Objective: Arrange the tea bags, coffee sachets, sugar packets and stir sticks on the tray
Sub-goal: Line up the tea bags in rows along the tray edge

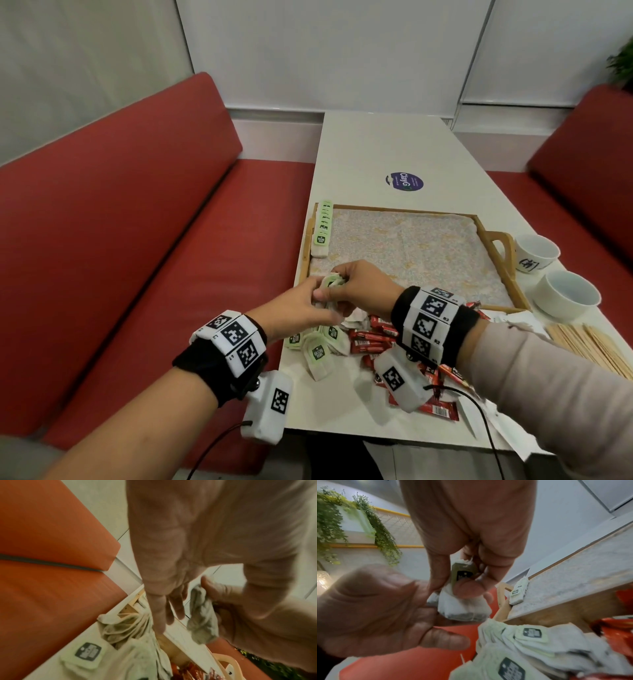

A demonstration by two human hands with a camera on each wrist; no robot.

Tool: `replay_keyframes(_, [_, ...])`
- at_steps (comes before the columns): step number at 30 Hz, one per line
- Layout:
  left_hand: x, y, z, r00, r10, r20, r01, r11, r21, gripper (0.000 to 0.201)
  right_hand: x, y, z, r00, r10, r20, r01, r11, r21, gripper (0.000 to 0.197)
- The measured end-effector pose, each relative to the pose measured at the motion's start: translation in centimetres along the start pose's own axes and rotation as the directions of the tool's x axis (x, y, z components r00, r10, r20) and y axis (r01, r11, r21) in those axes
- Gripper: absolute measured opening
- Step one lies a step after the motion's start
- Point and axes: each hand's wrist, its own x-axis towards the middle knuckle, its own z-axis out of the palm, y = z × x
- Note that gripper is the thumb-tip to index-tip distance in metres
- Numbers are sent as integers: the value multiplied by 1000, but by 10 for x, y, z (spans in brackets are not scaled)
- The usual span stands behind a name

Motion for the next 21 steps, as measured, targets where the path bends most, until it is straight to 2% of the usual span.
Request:
replay_keyframes(3, [7, 0, 1, 998, 32, -55, -37, 995, -95, 36, 9, -5, 1, 1000, -6, -4, 6, 997, 79, 12])
replay_keyframes(6, [10, 0, -4, 996, 16, -93, -35, 977, -211, 28, 17, -7, -2, 999, 3, -36, 3, 987, 161, 21])
replay_keyframes(9, [16, -3, -14, 991, -22, -136, -17, 958, -285, 21, 27, -6, -7, 998, 6, -62, 4, 987, 159, 25])
replay_keyframes(12, [24, -5, -23, 980, -69, -187, 4, 944, -329, 20, 37, -3, -13, 995, 6, -95, 7, 991, 132, 16])
replay_keyframes(21, [57, -2, -47, 932, -162, -324, 20, 916, -400, 19, 78, -3, -32, 985, 58, -163, -53, 998, 35, 11])
